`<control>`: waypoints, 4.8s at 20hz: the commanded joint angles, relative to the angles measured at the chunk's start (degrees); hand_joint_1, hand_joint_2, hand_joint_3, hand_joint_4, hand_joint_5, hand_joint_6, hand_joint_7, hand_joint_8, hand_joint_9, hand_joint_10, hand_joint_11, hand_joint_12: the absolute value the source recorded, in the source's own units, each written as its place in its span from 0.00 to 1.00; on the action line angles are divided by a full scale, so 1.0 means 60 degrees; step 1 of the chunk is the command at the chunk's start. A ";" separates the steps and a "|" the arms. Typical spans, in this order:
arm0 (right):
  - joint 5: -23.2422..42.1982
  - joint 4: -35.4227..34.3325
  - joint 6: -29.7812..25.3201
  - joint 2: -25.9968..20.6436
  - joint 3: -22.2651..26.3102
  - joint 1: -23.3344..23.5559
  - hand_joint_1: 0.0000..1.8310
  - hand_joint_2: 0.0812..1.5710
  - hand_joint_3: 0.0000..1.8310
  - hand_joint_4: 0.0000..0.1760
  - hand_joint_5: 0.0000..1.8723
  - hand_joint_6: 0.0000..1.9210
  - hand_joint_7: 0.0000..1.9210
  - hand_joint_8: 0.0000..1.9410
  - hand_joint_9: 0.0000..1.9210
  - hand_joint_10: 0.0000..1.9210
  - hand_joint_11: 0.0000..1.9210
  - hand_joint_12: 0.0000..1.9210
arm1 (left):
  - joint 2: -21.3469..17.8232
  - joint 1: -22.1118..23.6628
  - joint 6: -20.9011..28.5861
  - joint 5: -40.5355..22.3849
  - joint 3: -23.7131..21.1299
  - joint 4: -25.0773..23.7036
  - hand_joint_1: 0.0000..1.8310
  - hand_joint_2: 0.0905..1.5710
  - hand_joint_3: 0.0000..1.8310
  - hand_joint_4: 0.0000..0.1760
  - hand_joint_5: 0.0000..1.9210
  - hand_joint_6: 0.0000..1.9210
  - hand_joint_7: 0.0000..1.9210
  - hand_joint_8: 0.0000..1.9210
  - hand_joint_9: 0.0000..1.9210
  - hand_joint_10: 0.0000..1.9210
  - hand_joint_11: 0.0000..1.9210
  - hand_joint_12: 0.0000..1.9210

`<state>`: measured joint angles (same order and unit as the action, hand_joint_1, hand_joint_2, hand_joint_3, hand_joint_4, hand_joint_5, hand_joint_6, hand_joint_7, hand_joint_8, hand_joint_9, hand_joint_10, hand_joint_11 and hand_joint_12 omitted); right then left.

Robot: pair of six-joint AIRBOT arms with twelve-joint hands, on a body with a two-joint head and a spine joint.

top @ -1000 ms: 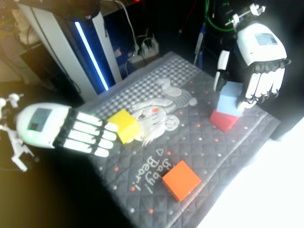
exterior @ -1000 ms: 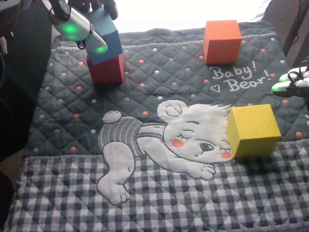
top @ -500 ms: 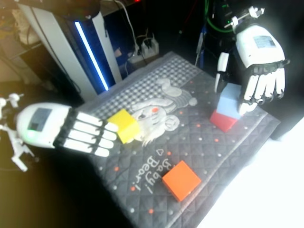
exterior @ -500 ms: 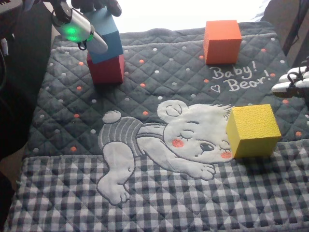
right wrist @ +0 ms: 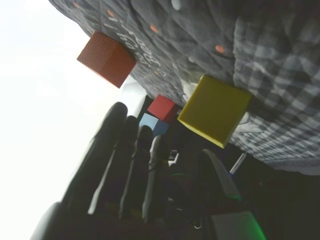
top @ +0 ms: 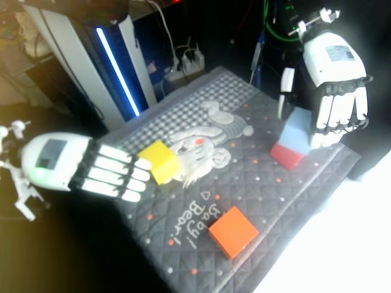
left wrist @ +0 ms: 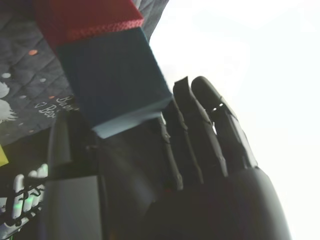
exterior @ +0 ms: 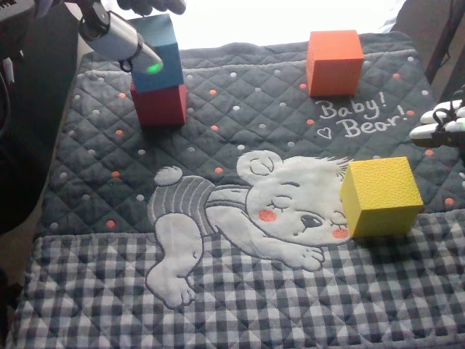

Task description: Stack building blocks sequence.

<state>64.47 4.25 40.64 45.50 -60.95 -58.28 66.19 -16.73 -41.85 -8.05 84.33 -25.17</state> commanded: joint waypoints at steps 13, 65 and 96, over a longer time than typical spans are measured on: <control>0.2363 -0.0397 -0.0088 -0.0142 0.0019 0.0289 0.37 0.87 0.00 0.00 0.25 0.00 0.25 0.00 0.23 0.00 0.24 0.00 | -0.1740 -0.0345 -0.2882 -0.3699 -0.2237 0.2782 0.40 0.55 0.00 0.99 0.07 0.00 0.06 0.00 0.05 0.00 0.00 0.26; -0.1058 0.1754 -0.1198 0.2043 -0.2375 0.4532 0.68 0.68 0.00 0.00 0.47 0.58 0.61 0.40 0.65 0.43 0.57 0.66 | -0.3749 -0.6660 0.0010 -0.9914 -0.4928 0.5150 0.48 0.53 0.00 0.50 0.14 0.00 0.10 0.00 0.10 0.00 0.00 0.37; -0.5315 0.0351 0.0349 0.5085 -0.6112 0.7199 0.69 0.66 0.00 0.00 0.50 0.57 0.65 0.30 0.72 0.09 0.37 0.49 | -0.3392 -0.6444 0.0308 -0.9628 -0.4638 0.4844 0.45 0.54 0.00 0.35 0.16 0.00 0.08 0.00 0.06 0.00 0.00 0.29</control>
<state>26.24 7.35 42.52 76.34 -97.19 -15.35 45.60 -55.96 -40.47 -58.85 56.36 3.16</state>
